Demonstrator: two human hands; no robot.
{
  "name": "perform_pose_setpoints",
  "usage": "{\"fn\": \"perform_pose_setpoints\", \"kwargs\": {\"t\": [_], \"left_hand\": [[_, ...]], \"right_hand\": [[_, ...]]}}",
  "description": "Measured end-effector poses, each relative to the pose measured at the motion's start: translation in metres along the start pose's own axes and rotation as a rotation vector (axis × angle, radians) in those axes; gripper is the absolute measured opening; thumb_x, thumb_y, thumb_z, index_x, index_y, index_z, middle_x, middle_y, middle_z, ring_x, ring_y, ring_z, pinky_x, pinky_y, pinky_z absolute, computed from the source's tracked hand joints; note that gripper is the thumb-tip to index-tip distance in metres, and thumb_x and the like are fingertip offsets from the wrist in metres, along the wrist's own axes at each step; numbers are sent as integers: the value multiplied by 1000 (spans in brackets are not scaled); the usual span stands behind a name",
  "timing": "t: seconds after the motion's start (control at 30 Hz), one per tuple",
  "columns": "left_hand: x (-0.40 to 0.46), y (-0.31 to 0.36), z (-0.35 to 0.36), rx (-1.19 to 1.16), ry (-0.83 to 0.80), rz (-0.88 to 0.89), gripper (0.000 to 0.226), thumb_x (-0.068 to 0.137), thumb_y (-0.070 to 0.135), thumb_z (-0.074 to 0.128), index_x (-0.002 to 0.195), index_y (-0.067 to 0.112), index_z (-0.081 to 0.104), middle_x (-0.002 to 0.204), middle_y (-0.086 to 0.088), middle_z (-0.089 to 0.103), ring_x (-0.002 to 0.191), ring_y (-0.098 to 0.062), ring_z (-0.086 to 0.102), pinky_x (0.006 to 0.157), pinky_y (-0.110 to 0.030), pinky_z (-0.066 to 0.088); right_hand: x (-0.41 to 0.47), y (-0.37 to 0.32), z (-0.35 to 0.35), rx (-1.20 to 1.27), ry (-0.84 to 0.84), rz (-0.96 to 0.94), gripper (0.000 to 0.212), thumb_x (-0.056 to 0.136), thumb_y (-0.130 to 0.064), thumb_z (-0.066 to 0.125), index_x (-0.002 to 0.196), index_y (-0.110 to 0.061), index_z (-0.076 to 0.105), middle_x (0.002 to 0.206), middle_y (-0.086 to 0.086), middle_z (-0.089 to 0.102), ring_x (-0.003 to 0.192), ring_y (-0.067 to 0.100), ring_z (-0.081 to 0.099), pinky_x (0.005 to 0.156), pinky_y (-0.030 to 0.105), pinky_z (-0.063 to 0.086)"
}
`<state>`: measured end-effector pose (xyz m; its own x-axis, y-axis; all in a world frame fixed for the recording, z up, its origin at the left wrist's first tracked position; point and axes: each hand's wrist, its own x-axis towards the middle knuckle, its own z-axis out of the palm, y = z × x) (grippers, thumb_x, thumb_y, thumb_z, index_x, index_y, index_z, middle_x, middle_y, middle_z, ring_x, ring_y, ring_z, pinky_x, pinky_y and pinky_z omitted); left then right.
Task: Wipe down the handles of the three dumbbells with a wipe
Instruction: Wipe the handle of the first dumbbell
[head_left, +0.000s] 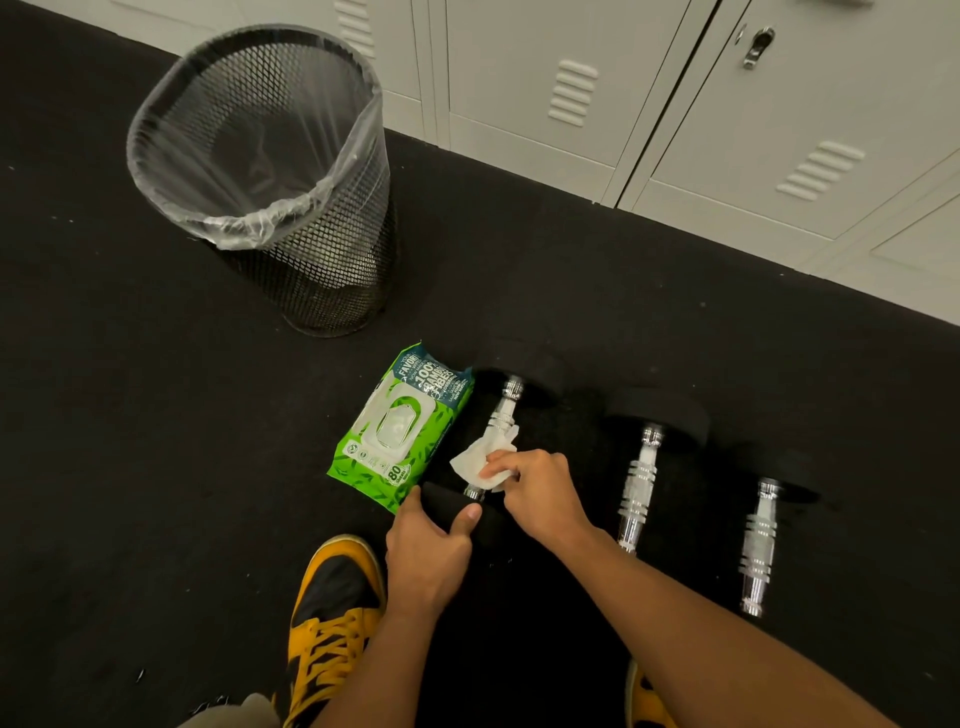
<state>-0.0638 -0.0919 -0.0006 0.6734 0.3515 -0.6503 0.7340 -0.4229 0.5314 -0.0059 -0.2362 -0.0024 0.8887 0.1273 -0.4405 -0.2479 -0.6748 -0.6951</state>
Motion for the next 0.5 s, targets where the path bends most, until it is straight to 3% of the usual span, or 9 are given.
{"fn": "perform_pose_setpoints", "kwargs": {"t": [0.17, 0.27, 0.37, 0.43, 0.5], "left_hand": [[-1, 0, 0, 3, 0, 1, 97, 74, 61, 68, 150, 13, 31, 125, -12, 61, 123, -32, 52, 104, -49, 43], [-2, 1, 0, 11, 12, 7, 95, 77, 58, 69, 150, 12, 31, 130, -12, 59, 126, -32, 50, 106, -48, 41], [-2, 1, 0, 12, 18, 11, 93, 78, 56, 70, 150, 11, 31, 133, -14, 57, 127, -32, 49, 106, -49, 41], [-2, 1, 0, 9, 16, 12, 93, 76, 57, 69, 149, 11, 33, 129, -15, 59, 124, -33, 51, 105, -49, 41], [-3, 1, 0, 4, 17, 15, 94, 75, 58, 69, 148, 11, 34, 122, -16, 62, 119, -33, 55, 103, -48, 43]], "right_hand": [[-8, -1, 3, -97, -139, 21, 49, 78, 8, 50, 99, -26, 78, 120, -7, 71, 121, 23, 53, 108, 32, 38], [-5, -2, -1, -55, -145, 26, 47, 76, 4, 52, 94, -30, 78, 114, -5, 73, 119, 22, 57, 106, 33, 43], [-2, -3, -7, -24, -116, 46, 41, 72, 0, 55, 87, -30, 79, 92, -10, 74, 100, 16, 62, 89, 25, 49], [0, -7, -13, 68, -7, 64, 35, 75, 1, 57, 84, -25, 79, 74, -13, 67, 76, 3, 59, 69, 16, 43], [4, -12, -19, 185, 141, 81, 32, 78, 1, 60, 82, -26, 77, 76, -10, 68, 66, 0, 60, 63, 12, 44]]}}
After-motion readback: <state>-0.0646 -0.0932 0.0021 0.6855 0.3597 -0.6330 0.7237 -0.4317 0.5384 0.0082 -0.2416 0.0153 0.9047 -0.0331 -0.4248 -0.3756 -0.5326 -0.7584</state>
